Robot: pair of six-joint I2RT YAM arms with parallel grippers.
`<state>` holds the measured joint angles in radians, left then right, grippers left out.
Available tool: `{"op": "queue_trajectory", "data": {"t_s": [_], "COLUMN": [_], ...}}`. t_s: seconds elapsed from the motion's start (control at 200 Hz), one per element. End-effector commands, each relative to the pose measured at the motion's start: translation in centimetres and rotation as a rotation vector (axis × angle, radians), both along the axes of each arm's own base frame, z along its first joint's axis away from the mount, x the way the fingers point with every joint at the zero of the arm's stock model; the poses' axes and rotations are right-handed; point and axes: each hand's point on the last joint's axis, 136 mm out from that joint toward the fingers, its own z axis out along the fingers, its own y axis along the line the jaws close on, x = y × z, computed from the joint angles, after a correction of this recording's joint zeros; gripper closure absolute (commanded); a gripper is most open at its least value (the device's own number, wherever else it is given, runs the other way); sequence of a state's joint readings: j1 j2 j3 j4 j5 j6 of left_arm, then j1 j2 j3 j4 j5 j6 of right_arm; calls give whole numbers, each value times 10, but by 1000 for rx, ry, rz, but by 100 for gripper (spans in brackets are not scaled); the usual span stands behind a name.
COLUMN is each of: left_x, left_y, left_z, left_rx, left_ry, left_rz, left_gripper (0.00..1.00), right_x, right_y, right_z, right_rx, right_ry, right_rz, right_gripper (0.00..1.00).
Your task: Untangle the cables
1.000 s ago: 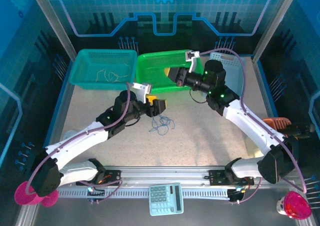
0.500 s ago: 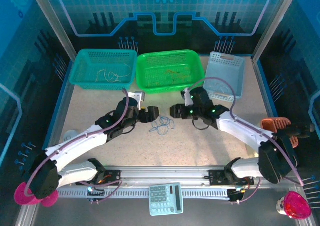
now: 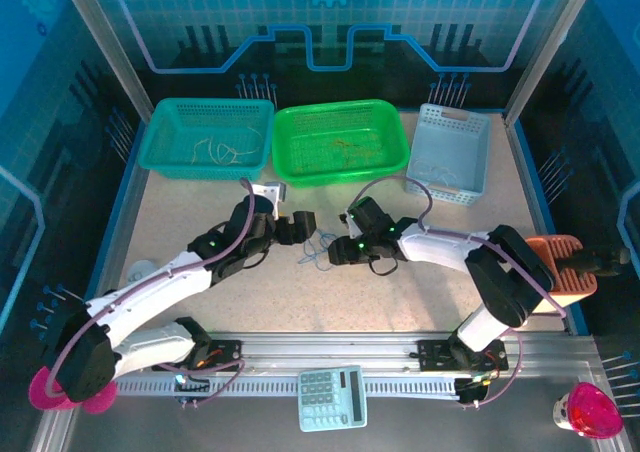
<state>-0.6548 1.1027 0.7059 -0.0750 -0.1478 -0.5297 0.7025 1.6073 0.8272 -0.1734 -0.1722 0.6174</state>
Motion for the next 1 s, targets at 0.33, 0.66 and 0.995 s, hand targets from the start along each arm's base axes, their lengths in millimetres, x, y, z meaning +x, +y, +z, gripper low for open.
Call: {"op": "queue_trajectory", "data": {"t_s": [0.33,0.66,0.995], "left_x": [1,-1,-8], "left_y": [6,10,-12], "left_z": [21,35,84], "left_rx": [-22,-28,-108], "left_ry": [-48,-122,-264], "left_rz": [30,11,-142], "left_gripper": [12,5,2], "right_x": [16,37,61], "right_y": [28,7,-14], "right_z": [10,169,286], "right_rx": [59,203,363], "right_ry": [-28,-330,-530], "right_rz": [10,8,-5], "right_gripper": [94,100,100]}}
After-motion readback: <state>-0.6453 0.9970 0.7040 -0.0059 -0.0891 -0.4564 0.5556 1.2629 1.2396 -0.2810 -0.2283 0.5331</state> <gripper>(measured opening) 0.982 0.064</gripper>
